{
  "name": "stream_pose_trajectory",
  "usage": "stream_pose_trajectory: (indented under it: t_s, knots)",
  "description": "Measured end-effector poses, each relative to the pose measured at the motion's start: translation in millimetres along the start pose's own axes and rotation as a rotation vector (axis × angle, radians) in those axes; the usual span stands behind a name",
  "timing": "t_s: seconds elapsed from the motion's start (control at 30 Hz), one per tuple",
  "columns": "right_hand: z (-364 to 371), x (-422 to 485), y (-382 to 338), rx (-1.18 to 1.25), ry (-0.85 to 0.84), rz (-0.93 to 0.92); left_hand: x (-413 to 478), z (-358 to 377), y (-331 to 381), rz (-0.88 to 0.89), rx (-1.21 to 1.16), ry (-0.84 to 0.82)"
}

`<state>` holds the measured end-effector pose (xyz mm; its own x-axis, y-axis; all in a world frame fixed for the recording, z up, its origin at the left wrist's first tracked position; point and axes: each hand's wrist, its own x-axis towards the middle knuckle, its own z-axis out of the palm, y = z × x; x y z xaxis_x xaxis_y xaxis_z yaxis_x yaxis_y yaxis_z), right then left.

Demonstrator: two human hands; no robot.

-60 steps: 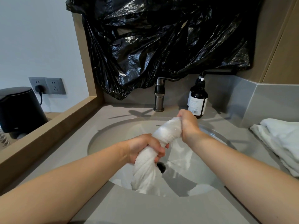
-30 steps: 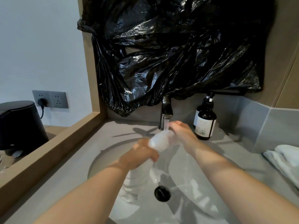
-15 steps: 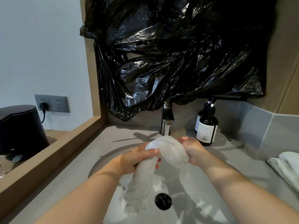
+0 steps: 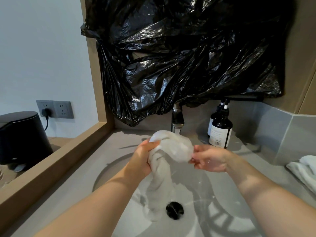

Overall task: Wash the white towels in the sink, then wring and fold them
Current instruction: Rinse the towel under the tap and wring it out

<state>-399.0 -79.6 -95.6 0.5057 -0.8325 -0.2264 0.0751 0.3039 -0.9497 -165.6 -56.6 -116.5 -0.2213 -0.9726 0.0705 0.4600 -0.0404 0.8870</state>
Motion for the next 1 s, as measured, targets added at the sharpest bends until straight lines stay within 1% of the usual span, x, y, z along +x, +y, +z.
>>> stream_pose_trajectory:
  t_s: [0.07,0.13,0.23,0.27,0.33,0.47,0.5,0.57,0.67,0.73,0.77,0.8,0.83,0.87,0.9,0.93,0.97,1.0]
  knots:
    - [6,2,-2,0.067,0.055,-0.009,-1,5,5,-0.022,-0.056,-0.024]
    - [10,5,-7,0.182,0.082,-0.044,-5,9,7,-0.072,-0.002,-0.082]
    - [14,3,-13,0.332,0.074,-0.096,-9,12,4,-0.193,0.198,-0.239]
    - [15,0,-13,0.345,0.067,-0.091,-9,12,2,-0.218,0.281,-0.263]
    - [18,-2,-14,0.291,0.053,-0.073,-6,9,-2,-0.24,0.353,-0.26]
    - [22,-3,-15,0.129,0.096,-0.008,-2,-1,-2,-0.29,0.374,-0.266]
    - [24,-3,-16,0.097,0.079,0.0,-2,-1,-2,-0.293,0.376,-0.245]
    - [26,-4,-17,0.051,0.055,0.012,1,0,-1,-0.261,0.365,-0.151]
    - [28,-4,-19,0.008,0.035,0.072,6,1,-1,-0.124,0.331,0.018]
    - [26,-3,-20,0.019,0.012,0.105,10,5,-1,-0.027,0.336,0.165]
    - [27,-3,-20,0.025,0.004,0.109,10,9,-1,0.014,0.393,0.249]
    - [28,-2,-19,0.009,0.012,0.104,11,10,-1,0.056,0.507,0.33]
    - [29,-1,-17,-0.023,0.021,0.092,10,12,-2,0.103,0.675,0.386]
    - [31,1,-14,-0.064,0.03,0.067,9,12,-3,0.153,0.868,0.413]
    - [32,3,-12,-0.124,0.06,0.026,7,10,-3,0.207,1.02,0.398]
    - [34,5,-9,-0.202,0.108,-0.011,8,9,-4,0.23,1.123,0.36]
    - [35,7,-7,-0.278,0.148,-0.042,7,7,-4,0.193,1.142,0.32]
    - [36,9,-4,-0.334,0.161,-0.057,5,4,-4,0.118,1.085,0.28]
